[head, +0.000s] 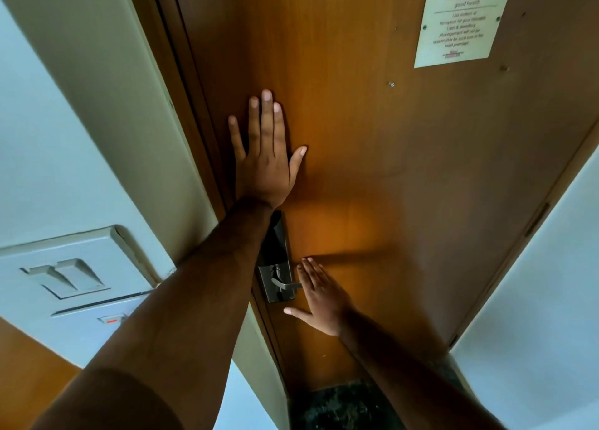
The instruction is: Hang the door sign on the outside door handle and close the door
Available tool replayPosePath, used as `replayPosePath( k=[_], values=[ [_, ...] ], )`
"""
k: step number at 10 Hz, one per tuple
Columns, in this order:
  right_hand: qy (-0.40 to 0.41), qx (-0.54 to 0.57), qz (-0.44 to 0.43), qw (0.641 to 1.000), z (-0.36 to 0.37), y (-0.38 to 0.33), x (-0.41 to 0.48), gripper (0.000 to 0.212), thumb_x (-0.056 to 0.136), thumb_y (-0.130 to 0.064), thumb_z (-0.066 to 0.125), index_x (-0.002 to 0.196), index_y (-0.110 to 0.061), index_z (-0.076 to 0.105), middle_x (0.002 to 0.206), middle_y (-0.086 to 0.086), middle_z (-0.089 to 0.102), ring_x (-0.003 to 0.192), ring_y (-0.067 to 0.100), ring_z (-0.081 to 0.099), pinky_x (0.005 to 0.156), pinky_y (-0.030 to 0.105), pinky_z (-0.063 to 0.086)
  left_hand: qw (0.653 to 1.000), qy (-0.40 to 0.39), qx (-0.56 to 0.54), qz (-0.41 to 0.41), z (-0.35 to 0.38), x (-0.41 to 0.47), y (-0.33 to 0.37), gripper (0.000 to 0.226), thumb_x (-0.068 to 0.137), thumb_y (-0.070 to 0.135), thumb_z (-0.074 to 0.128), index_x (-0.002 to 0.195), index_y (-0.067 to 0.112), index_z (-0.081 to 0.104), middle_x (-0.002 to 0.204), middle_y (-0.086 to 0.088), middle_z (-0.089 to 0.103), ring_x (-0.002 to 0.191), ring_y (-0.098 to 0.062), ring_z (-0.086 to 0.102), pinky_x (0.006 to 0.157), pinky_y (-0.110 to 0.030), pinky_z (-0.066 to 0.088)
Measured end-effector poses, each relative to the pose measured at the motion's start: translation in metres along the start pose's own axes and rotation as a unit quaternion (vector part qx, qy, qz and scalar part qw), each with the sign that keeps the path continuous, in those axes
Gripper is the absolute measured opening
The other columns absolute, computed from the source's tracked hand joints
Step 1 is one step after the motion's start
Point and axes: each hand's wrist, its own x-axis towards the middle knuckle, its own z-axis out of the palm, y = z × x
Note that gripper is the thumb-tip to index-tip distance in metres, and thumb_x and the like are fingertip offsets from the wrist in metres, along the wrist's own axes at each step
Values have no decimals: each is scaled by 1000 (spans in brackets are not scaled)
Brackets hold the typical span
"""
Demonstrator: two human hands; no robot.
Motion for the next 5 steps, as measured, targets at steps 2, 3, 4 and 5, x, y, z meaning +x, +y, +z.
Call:
replayPosePath(
  k=[2, 3, 4, 5],
  values=[
    [18, -87, -49, 995, -55, 21, -7, 108, 96, -80, 29, 169, -4, 6, 177, 16, -6, 166, 30, -1, 133, 43, 0, 998, -66, 2, 20, -32, -3, -5, 85, 100, 67, 23, 158, 6, 10, 167, -13, 7, 155, -28, 5, 122, -57, 12],
    [83, -108, -46, 990, -110, 36, -14, 104, 97, -77, 35, 169, -5, 12, 177, 15, 2, 166, 30, 5, 127, 39, -5, 996, -89, -28, 10, -57, -1, -5, 84, 99, 68, 23, 157, 7, 19, 167, -12, 11, 154, -27, 10, 121, -54, 18],
    [144, -115, -48, 982, -175, 56, -16, 98, 100, -69, 43, 168, -3, 20, 176, 17, 14, 165, 32, 15, 132, 41, 6, 990, -118, -77, 0, -79, 11, -4, 82, 99, 67, 25, 154, 6, 28, 165, -12, 18, 152, -28, 18, 121, -50, 24],
    [196, -156, -17, 968, -235, 66, -24, 95, 101, -68, 40, 168, -2, 22, 176, 17, 15, 166, 31, 12, 135, 43, 10, 989, -111, -96, 18, -99, 21, -5, 83, 99, 66, 20, 155, 5, 24, 165, -12, 17, 153, -26, 14, 123, -48, 20]
  ],
)
